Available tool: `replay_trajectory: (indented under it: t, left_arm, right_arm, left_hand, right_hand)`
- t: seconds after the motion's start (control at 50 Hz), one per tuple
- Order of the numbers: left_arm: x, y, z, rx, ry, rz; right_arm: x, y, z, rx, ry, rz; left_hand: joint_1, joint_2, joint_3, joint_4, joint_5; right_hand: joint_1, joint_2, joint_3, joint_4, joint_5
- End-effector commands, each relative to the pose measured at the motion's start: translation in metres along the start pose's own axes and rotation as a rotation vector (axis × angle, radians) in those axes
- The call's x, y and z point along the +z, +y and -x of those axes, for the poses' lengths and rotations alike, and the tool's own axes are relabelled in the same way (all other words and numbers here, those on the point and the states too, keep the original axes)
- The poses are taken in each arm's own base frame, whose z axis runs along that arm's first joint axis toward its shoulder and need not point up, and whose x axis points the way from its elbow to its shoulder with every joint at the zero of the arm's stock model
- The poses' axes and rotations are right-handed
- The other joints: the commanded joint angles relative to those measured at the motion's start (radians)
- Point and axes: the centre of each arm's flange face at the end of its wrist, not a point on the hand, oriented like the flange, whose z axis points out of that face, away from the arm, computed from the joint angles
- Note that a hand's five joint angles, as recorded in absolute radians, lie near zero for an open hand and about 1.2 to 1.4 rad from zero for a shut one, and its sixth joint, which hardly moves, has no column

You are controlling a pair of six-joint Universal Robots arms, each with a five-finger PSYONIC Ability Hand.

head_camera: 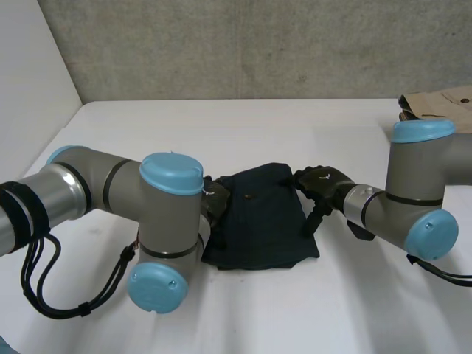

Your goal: Fold the laundry.

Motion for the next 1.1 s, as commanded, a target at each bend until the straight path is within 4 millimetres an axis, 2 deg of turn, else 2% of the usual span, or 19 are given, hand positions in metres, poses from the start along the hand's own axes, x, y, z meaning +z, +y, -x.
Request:
replay_trajectory:
  t: [0.02, 0.06, 0.16, 0.28, 0.36, 0.4, 0.42, 0.54, 0.6, 0.7, 0.9, 1.1]
  left_arm:
    - [-0.003, -0.004, 0.000, 0.018, 0.006, -0.020]
    - [-0.005, -0.010, 0.002, 0.016, 0.001, -0.039]
    - [-0.022, -0.041, 0.017, -0.008, -0.028, -0.123]
    - [-0.048, -0.069, 0.029, -0.026, -0.014, -0.217]
    - [-0.070, -0.086, 0.033, -0.030, 0.058, -0.303]
    - [-0.079, -0.093, 0.035, -0.037, 0.097, -0.352]
    - [-0.083, -0.095, 0.038, -0.041, 0.113, -0.370]
    - [-0.098, -0.096, 0.040, -0.069, 0.196, -0.417]
    - [-0.101, -0.095, 0.037, -0.082, 0.232, -0.432]
    - [-0.099, -0.089, 0.037, -0.089, 0.233, -0.426]
    - [-0.095, -0.085, 0.037, -0.091, 0.230, -0.422]
    - [-0.095, -0.083, 0.036, -0.093, 0.231, -0.420]
  right_arm:
    - [-0.003, -0.004, 0.007, -0.166, 0.079, 0.025]
    - [-0.009, -0.015, 0.012, -0.183, 0.091, -0.003]
    - [-0.026, -0.043, 0.010, -0.208, 0.150, -0.109]
    - [-0.048, -0.054, 0.014, -0.237, 0.197, -0.235]
    - [-0.072, -0.058, 0.031, -0.266, 0.199, -0.325]
    - [-0.085, -0.052, 0.041, -0.276, 0.189, -0.347]
    - [-0.089, -0.040, 0.053, -0.283, 0.159, -0.352]
    - [-0.094, 0.007, 0.090, -0.300, 0.050, -0.344]
    - [-0.093, 0.016, 0.097, -0.311, 0.032, -0.373]
    - [-0.072, 0.040, 0.105, -0.329, 0.008, -0.353]
    - [-0.038, 0.044, 0.100, -0.377, 0.021, -0.343]
    - [-0.028, 0.035, 0.097, -0.394, 0.033, -0.374]
  left_hand:
    - [0.021, 0.000, -0.003, 0.000, 0.016]
    - [0.015, -0.006, -0.009, -0.006, 0.010]
    - [0.003, -0.018, -0.021, -0.018, -0.002]
    - [-0.038, -0.059, -0.062, -0.059, -0.043]
    - [-0.035, -0.056, -0.059, -0.056, -0.040]
    - [-0.035, -0.056, -0.059, -0.056, -0.040]
    - [-0.035, -0.056, -0.059, -0.056, -0.040]
    - [-0.035, -0.056, -0.059, -0.056, -0.040]
    - [-0.029, -0.050, -0.053, -0.050, -0.034]
    - [-0.026, -0.047, -0.050, -0.047, -0.031]
    - [-0.026, -0.047, -0.050, -0.047, -0.031]
    - [-0.023, -0.044, -0.047, -0.044, -0.028]
  right_hand:
    - [0.058, 0.081, 0.075, 0.077, 0.073]
    - [0.055, 0.078, 0.072, 0.074, 0.070]
    - [0.023, 0.046, 0.040, 0.042, 0.038]
    - [-0.030, -0.007, -0.013, -0.011, -0.015]
    - [-0.063, -0.039, -0.045, -0.043, -0.047]
    - [-0.067, -0.044, -0.049, -0.048, -0.052]
    - [-0.067, -0.044, -0.049, -0.048, -0.052]
    - [-0.067, -0.044, -0.049, -0.048, -0.052]
    - [-0.067, -0.044, -0.049, -0.048, -0.052]
    - [-0.067, -0.044, -0.049, -0.048, -0.052]
    - [-0.042, -0.019, -0.025, -0.023, -0.027]
    - [0.058, 0.081, 0.075, 0.077, 0.073]
